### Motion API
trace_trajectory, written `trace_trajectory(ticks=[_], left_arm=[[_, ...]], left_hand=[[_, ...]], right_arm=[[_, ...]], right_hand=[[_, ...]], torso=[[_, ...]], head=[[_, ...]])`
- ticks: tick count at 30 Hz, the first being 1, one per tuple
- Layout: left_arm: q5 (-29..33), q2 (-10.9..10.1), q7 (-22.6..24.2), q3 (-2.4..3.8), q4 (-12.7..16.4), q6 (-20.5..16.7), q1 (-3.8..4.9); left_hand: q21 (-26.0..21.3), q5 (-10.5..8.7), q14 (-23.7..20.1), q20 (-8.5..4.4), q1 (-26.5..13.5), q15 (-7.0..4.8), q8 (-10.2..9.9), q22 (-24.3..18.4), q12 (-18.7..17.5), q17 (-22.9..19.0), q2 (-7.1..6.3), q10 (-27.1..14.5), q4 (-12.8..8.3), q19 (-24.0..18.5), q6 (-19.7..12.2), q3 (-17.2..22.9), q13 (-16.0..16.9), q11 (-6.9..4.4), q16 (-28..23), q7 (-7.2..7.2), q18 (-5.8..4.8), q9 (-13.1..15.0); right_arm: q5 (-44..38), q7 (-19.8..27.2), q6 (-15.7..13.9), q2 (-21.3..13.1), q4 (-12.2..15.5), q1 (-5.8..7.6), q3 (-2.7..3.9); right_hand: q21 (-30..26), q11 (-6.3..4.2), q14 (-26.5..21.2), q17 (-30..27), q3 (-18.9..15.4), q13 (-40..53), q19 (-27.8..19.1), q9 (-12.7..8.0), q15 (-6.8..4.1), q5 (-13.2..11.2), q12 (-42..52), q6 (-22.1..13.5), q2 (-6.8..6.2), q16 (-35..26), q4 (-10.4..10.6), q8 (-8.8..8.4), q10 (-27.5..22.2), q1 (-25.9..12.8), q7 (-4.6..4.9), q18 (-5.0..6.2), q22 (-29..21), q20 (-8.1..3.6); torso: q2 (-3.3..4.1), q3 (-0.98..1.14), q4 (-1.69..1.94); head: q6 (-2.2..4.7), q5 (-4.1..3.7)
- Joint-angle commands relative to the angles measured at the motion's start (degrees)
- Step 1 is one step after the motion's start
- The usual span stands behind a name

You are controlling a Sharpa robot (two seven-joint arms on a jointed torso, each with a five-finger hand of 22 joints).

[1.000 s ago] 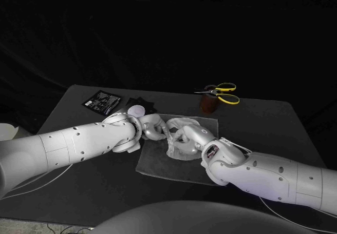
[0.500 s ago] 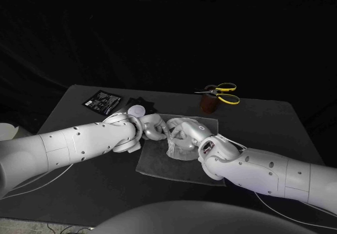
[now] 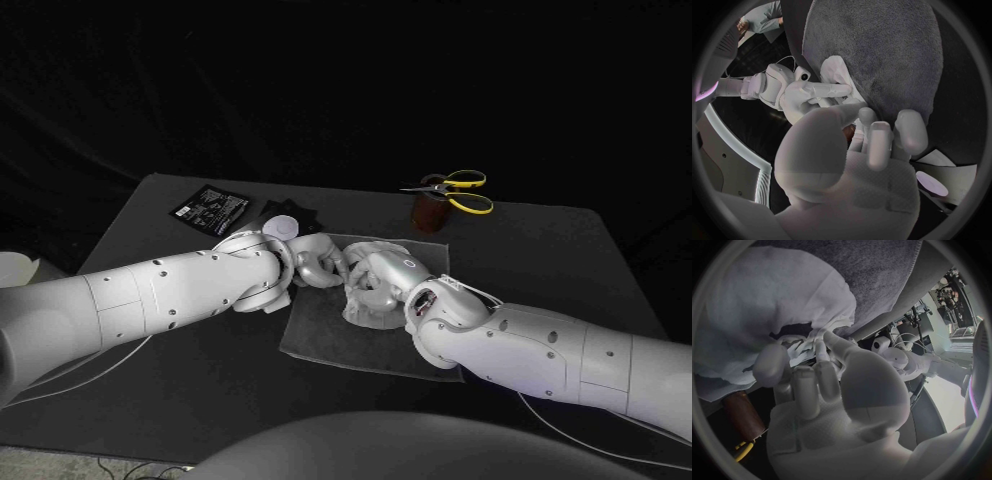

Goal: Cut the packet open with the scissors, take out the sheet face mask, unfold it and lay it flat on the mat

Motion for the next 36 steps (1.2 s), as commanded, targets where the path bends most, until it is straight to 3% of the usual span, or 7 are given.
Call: trace_trajectory(ticks=[1,20,31,36], left_arm=[[0.28,0.19,-0.13,-0.06,0.13,1.31,-0.06],[0.12,0.14,-0.97,-0.06,0.02,1.83,-0.06],[0.02,0.13,-1.3,-0.06,-0.03,2.04,-0.05],[0.02,0.14,-1.4,-0.06,-0.03,2.09,-0.05]], left_hand=[[-0.13,0.24,1.98,0.41,0.42,0.3,-0.39,0.05,0.2,3.39,-0.02,0.37,-0.01,-0.11,-0.08,-0.18,0.05,-0.15,0.34,0.33,0.36,-0.07],[-0.1,0.24,2.0,0.41,0.48,0.32,-0.44,0.09,0.26,3.46,0.01,0.36,-0.02,-0.08,-0.07,-0.22,0.08,-0.14,0.37,0.35,0.34,-0.11],[-0.06,0.24,2.02,0.42,0.53,0.33,-0.5,0.13,0.36,3.52,0.03,0.42,-0.04,-0.06,-0.08,-0.24,0.22,-0.12,0.4,0.37,0.33,-0.15],[-0.06,0.24,2.02,0.42,0.53,0.33,-0.5,0.13,0.36,3.52,0.03,0.42,-0.04,-0.06,-0.08,-0.24,0.22,-0.12,0.4,0.37,0.33,-0.15]], right_arm=[[-0.66,0.26,1.6,0.03,-0.11,0.03,0.01],[-1.52,-0.13,3.77,-0.21,-0.55,-0.02,-0.08],[-2.09,0.17,3.26,-0.28,-0.89,-0.03,-0.08],[-2.16,0.53,2.68,-0.29,-0.96,-0.03,-0.08]], right_hand=[[-0.32,0.34,4.77,9.22,-0.36,6.28,-0.05,-0.02,0.31,-0.17,-0.18,-0.05,-0.48,-0.04,-0.1,-0.24,0.11,-0.09,0.11,0.54,7.31,0.37],[-0.47,0.2,4.75,9.15,-0.1,6.19,-0.14,-0.08,0.21,-0.04,-0.33,0.43,-0.24,-0.08,-0.66,-0.36,-0.02,1.25,-0.05,0.6,7.28,0.4],[0.62,-0.73,4.86,9.64,1.65,6.56,0.19,0.69,-0.51,-0.85,0.13,4.34,3.33,0.16,-1.1,1.4,0.3,4.02,-1.2,0.47,7.59,-0.13],[0.86,-1.0,4.89,9.78,1.46,6.94,0.26,1.0,-0.74,-0.88,0.63,4.9,3.77,0.23,-0.88,1.9,0.61,3.96,-1.52,0.43,7.64,-0.33]], torso=[[-0.01,-0.01,0.0],[-0.01,0.02,0.02],[-0.01,0.01,0.0],[0.0,0.0,0.03]], head=[[0.0,0.05],[0.0,0.0],[0.0,-0.1],[0.0,-0.1]])
